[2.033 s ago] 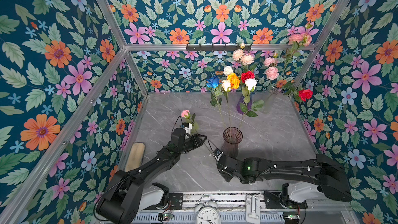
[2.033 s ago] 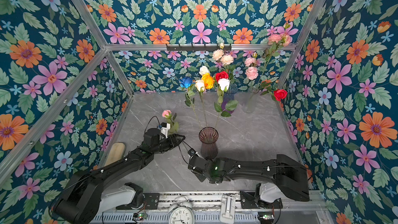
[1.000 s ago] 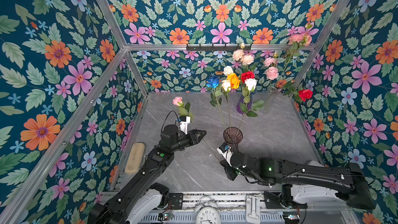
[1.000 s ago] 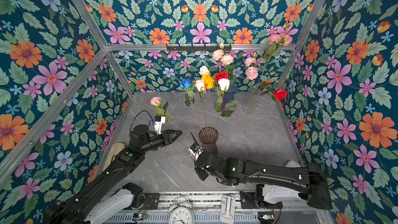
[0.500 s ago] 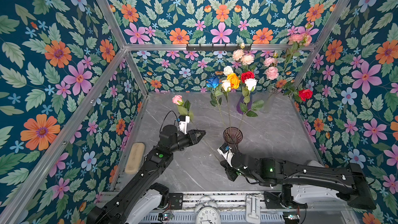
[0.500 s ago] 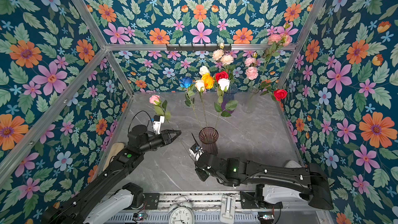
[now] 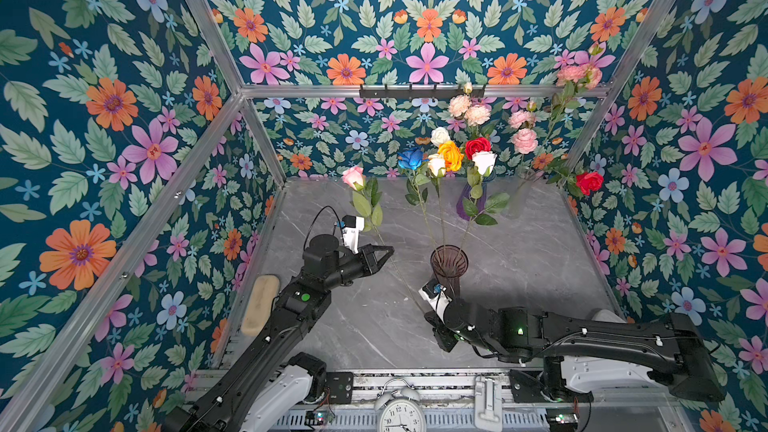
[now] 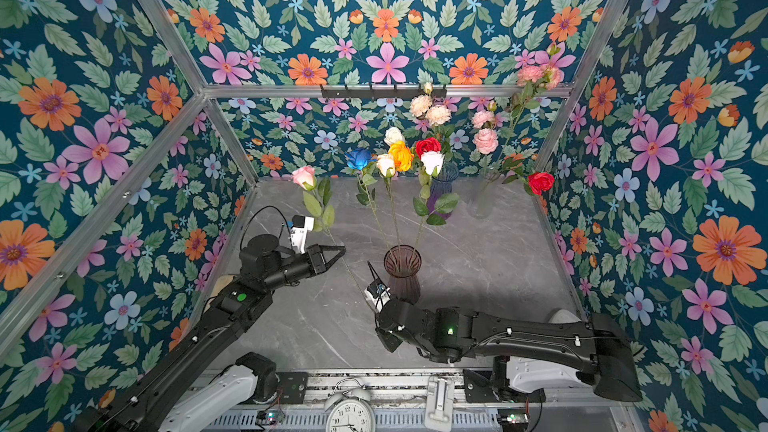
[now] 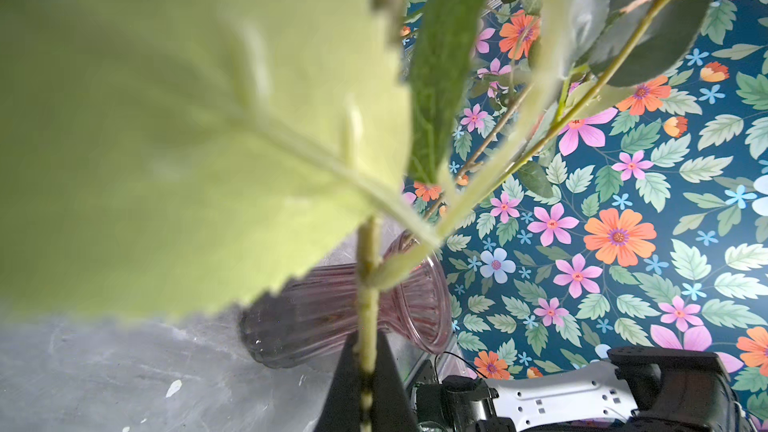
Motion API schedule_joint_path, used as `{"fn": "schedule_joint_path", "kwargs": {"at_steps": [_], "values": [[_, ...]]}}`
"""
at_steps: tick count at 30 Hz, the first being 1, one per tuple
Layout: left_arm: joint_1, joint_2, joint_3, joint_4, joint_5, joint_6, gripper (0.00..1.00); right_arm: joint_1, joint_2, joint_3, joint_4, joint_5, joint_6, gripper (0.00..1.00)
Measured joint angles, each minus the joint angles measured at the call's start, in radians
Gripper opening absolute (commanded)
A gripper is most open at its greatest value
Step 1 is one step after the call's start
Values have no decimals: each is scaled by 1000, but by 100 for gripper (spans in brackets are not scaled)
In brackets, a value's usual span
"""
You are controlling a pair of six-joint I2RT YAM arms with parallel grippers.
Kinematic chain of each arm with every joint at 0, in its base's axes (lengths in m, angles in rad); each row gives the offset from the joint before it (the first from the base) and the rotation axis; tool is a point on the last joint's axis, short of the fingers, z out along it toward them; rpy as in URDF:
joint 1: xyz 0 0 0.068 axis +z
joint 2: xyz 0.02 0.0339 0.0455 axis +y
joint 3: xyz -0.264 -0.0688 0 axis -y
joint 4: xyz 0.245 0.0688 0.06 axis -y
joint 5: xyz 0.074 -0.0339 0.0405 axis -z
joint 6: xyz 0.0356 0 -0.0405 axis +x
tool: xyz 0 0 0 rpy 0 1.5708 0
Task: Arrange the flowers into the vase
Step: 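Hold the pink rose upright with the left gripper while the right gripper withdraws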
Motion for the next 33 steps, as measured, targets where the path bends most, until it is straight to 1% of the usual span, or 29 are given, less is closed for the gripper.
{"fn": "schedule_joint_path", "kwargs": {"at_steps": [1,4,5,7,9,12,15,17,19,21,22,23,25,29,33], "values": [[0,-2,4,-7,-3,4,0,0,0,0,2,0,0,16],[0,-9,29,-50,-19,48,0,0,-20,-3,2,2,2,35],[0,-16,41,-74,-26,68,0,0,-39,-10,4,6,3,39],[0,-35,63,-114,-50,111,0,0,-85,-28,1,22,5,43],[0,-58,76,-146,-58,153,0,0,-142,-44,-6,42,11,44],[0,-99,85,-175,-68,213,0,0,-274,-81,-33,91,29,44],[0,-129,98,-167,-45,252,0,-1,-469,-146,-82,154,61,44],[0,-140,114,-130,-23,264,0,-1,-644,-202,-139,208,103,43],[0,-145,128,-85,-10,271,0,-1,-814,-248,-208,262,154,40],[0,-150,133,-31,0,271,0,-2,-1012,-288,-293,320,224,37],[0,-153,132,-1,4,270,0,-2,-1085,-291,-374,364,286,37],[0,-153,129,33,5,267,0,-5,-1096,-283,-436,399,334,37],[0,-152,117,98,7,244,0,-2,-1052,-285,-507,418,381,38],[0,-121,105,224,9,195,0,-1,-988,-315,-523,421,396,38],[0,-92,113,318,26,159,0,-2,-996,-319,-527,437,407,38]]}}
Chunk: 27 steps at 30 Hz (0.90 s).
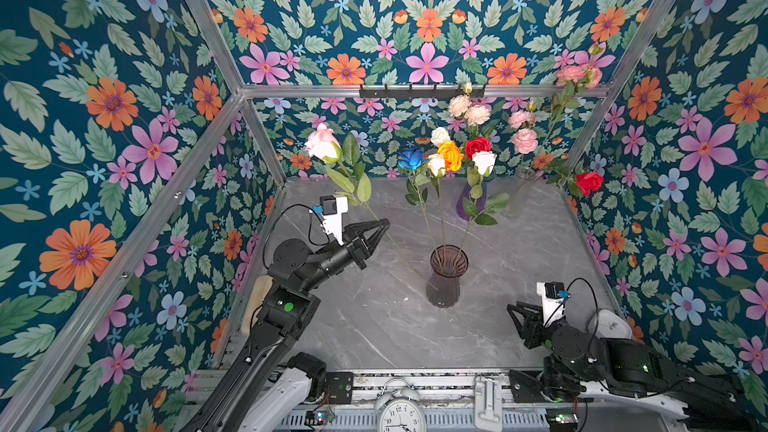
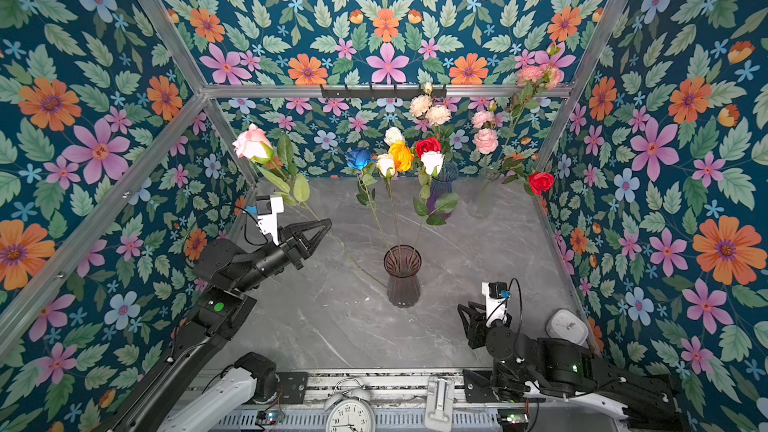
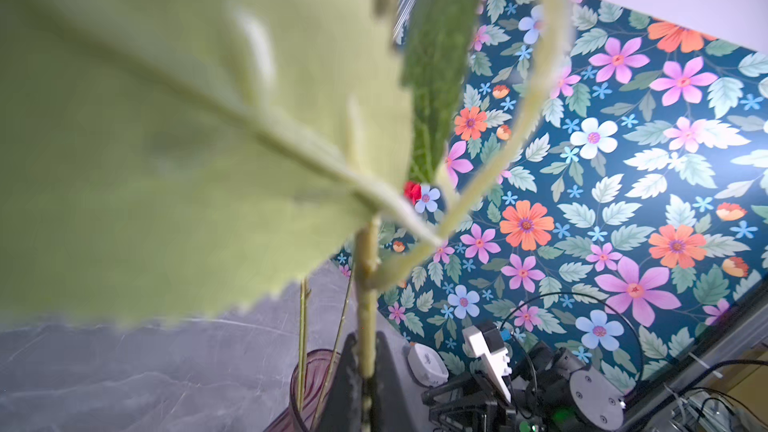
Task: Arrange the flowers into the vase
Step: 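Hold the pink rose upright with the left gripper while the right gripper withdraws, then carry the pink rose with the left gripper over the dark mauve vase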
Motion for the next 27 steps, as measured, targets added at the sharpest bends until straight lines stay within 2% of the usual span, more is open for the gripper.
{"fn": "schedule_joint_path", "kwargs": {"at_steps": [5,9,13,20,23,27], "values": [[0,38,23,102,39,-34,0,0,-82,-47,8,18,-19,41],[-1,83,23,163,49,-55,0,-1,-90,-106,53,32,-66,43],[-3,130,34,212,56,-72,0,-1,18,-156,136,33,-122,51],[-29,197,90,278,56,-73,0,-4,275,-158,254,32,-168,52],[-51,217,134,248,53,-30,0,-5,291,-157,275,32,-170,52],[-84,228,184,190,34,45,0,-6,221,-170,281,33,-175,54]]}}
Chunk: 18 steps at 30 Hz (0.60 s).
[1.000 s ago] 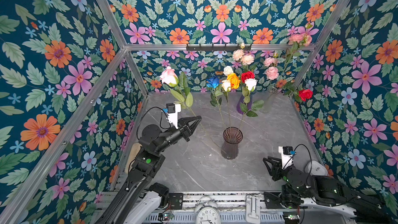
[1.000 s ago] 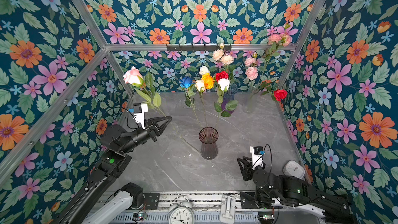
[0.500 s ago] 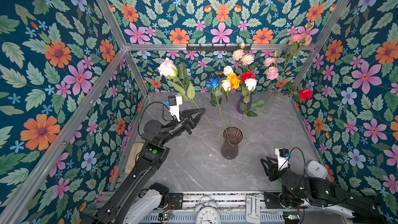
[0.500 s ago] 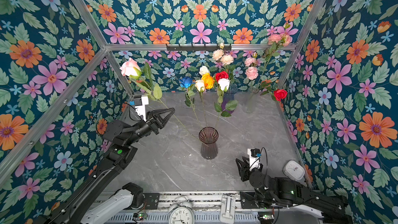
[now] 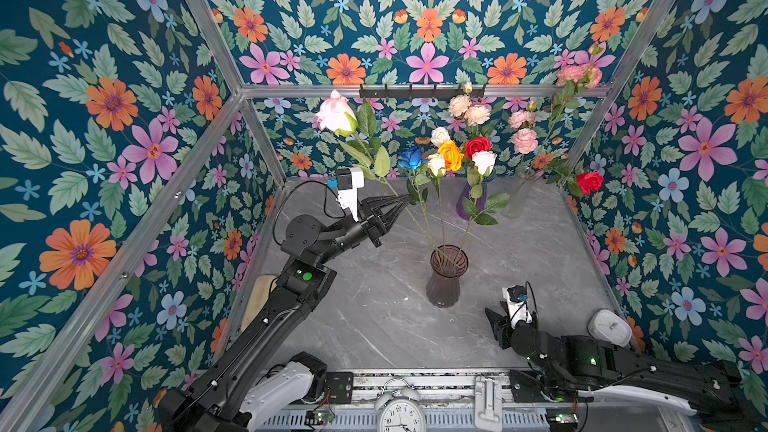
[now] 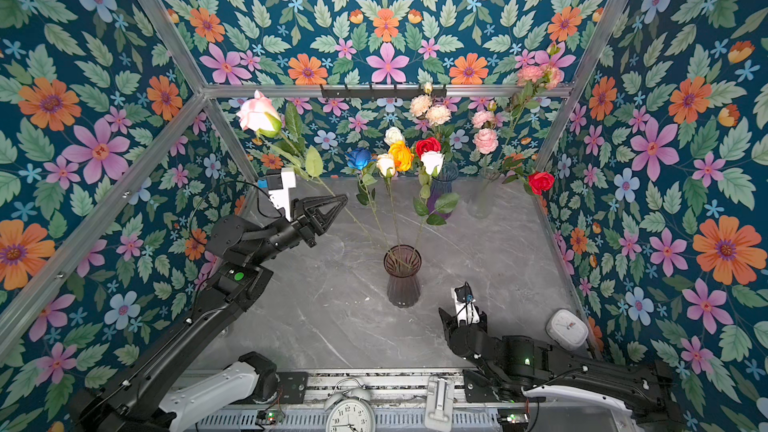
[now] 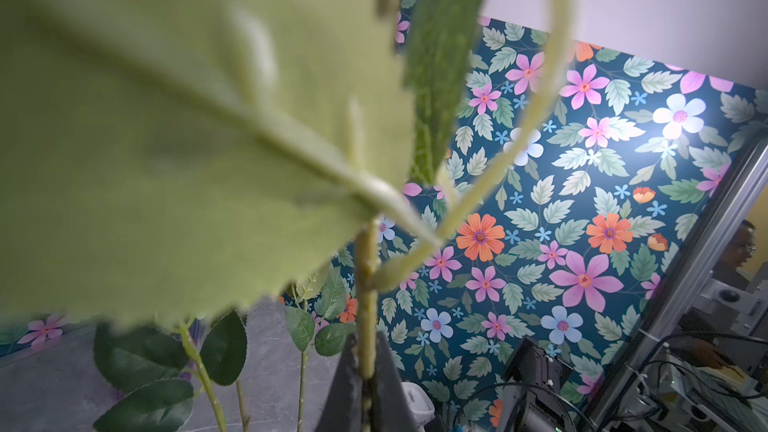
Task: Arrange the flowers into the vase
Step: 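Carry the pink rose with the left gripper over the dark mauve vase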
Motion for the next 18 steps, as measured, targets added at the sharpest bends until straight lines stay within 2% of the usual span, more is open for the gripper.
{"fn": "schedule_joint_path", "kwargs": {"at_steps": [8,13,18], "values": [[-46,28,26,-88,-34,72,0,-1,-183,-41,-13,3,-15,55],[-85,35,41,-156,-79,121,0,-1,-163,-41,-15,3,-18,55],[-161,54,83,-248,-159,201,0,-1,-125,-36,-14,3,-18,55]]}}
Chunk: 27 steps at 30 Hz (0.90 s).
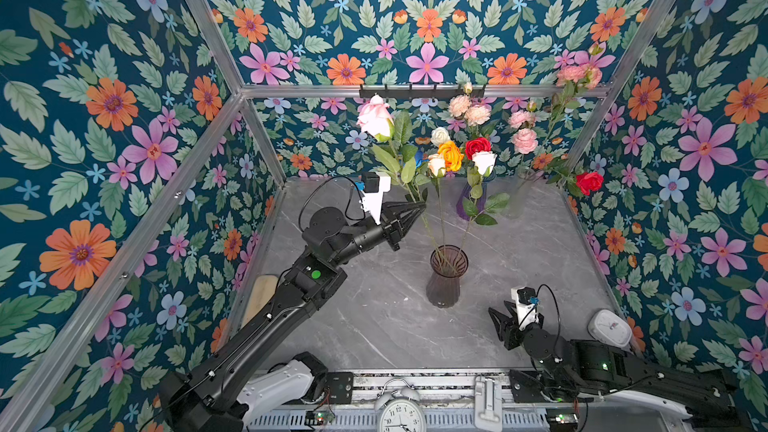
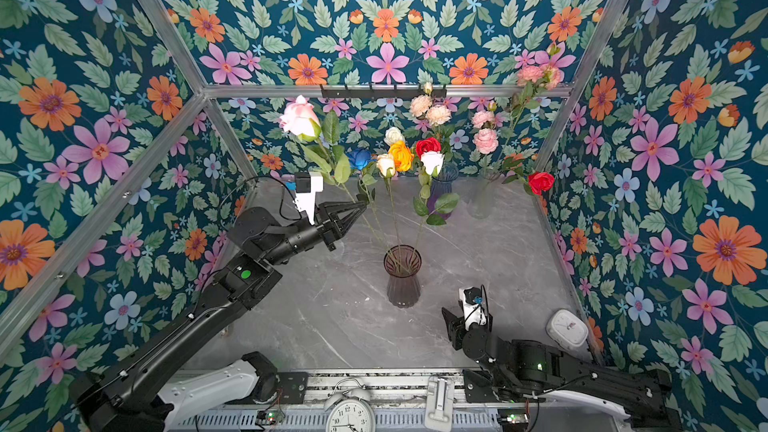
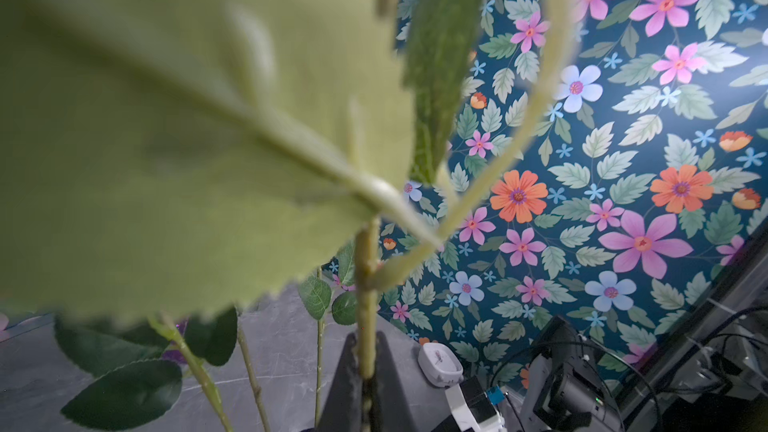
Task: Arrange the flowers into the vase
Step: 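Carry the pink rose with the left gripper over the dark mauve vase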
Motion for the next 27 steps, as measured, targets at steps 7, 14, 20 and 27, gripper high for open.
{"fn": "schedule_joint_path", "kwargs": {"at_steps": [7,14,20,27], "values": [[-60,34,37,-102,-92,90,0,0,-9,0,0,0,0,55],[-71,92,63,-145,-108,112,0,0,-12,0,0,0,0,55],[-103,184,141,-225,-128,134,0,0,-12,0,0,0,0,55],[-197,275,256,-357,-239,216,0,0,-12,0,0,0,0,55]]}}
